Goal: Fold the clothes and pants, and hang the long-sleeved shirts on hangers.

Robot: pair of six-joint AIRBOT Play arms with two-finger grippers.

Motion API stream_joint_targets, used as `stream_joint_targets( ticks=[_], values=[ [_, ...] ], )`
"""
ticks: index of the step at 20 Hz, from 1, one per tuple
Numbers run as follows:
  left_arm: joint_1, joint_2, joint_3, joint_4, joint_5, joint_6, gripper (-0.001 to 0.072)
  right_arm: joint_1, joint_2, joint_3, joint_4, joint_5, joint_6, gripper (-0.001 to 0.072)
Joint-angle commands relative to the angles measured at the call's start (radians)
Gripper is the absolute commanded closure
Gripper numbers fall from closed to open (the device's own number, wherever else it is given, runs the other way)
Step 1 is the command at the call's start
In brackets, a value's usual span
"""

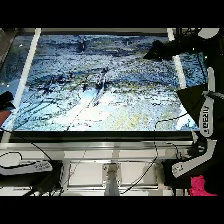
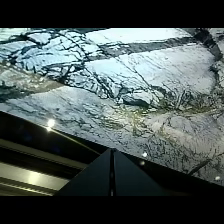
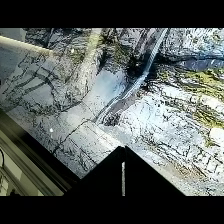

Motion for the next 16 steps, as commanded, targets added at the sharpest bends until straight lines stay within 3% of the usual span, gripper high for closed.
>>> stream_joint_targets(
  ticks=[1, 3, 6, 7, 8, 9, 10, 11, 16],
  values=[
    [0.029, -0.09, 0.0, -0.01, 0.026, 0.001, 0.0691, 0.01, -0.001, 0.0, 0.003, -0.003, 0.0, 0.07],
    [0.027, -0.124, 0.0, 0.096, 0.091, -0.001, 0.0693, 0.01, -0.001, 0.0, 0.011, 0.032, 0.0, 0.0701],
    [0.02, -0.121, 0.0, 0.496, 0.194, -0.143, 0.0692, 0.014, -0.001, 0.0, 0.019, 0.061, 0.0, 0.0701],
    [0.032, -0.123, 0.0, 0.526, 0.218, -0.161, 0.0689, 0.02, -0.001, 0.0, 0.019, 0.062, 0.0, 0.0701],
    [0.042, -0.128, 0.0, 0.52, 0.236, -0.155, 0.063, 0.026, -0.001, 0.0, 0.02, 0.063, -0.001, 0.0701],
    [0.045, -0.135, 0.0, 0.526, 0.241, -0.133, 0.0454, 0.03, -0.001, 0.0, 0.02, 0.064, -0.002, 0.0701],
    [0.047, -0.147, 0.0, 0.534, 0.241, -0.099, 0.0141, 0.035, -0.001, 0.0, 0.021, 0.065, -0.002, 0.0701],
    [0.047, -0.16, 0.0, 0.556, 0.242, -0.1, 0.0099, 0.04, -0.001, 0.0, 0.022, 0.064, -0.002, 0.0701],
    [0.045, -0.24, 0.0, 0.693, 0.284, -0.105, 0.0099, 0.045, -0.001, 0.0, 0.026, 0.066, -0.003, 0.0701]
  ],
)
